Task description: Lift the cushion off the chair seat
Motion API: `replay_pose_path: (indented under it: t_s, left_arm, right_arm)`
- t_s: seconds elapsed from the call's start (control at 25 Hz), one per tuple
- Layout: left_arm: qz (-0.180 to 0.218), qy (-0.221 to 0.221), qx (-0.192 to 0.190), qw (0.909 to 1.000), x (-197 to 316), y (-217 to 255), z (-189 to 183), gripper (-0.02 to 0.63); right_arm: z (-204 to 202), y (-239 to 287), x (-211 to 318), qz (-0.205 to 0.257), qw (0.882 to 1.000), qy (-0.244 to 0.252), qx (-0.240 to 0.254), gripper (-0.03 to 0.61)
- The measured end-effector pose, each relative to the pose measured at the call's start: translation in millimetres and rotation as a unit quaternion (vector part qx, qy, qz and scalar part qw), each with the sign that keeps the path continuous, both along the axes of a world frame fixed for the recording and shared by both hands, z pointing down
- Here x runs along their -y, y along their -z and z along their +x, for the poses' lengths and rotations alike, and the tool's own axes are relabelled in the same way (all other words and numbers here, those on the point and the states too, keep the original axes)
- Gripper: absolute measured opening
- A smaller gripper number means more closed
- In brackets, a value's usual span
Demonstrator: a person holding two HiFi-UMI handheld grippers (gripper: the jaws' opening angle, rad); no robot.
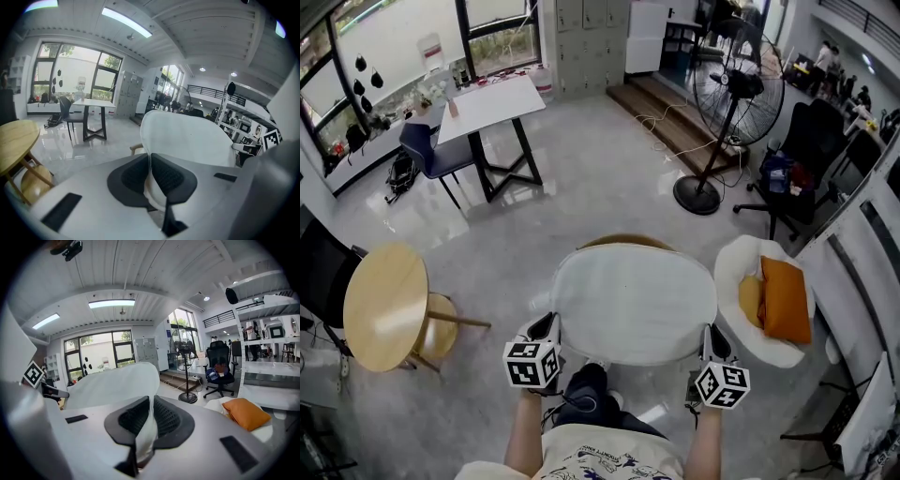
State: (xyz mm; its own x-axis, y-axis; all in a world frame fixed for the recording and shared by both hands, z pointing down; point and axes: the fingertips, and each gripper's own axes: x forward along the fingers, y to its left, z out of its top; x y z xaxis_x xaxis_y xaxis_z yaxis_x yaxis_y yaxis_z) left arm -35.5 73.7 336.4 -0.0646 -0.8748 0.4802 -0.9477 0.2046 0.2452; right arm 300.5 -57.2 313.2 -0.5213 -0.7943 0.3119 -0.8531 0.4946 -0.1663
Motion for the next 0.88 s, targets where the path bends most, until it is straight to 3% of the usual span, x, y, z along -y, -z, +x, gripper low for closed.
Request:
replay_pose_path:
  t_s: [0.88]
  left_arm:
    - [0.008,0.002,-0.006,0.9999,12,1,-11,0.037]
  right_arm:
    - [-11,3,11,0.01,1.0,-0.001,-0.006,0.046]
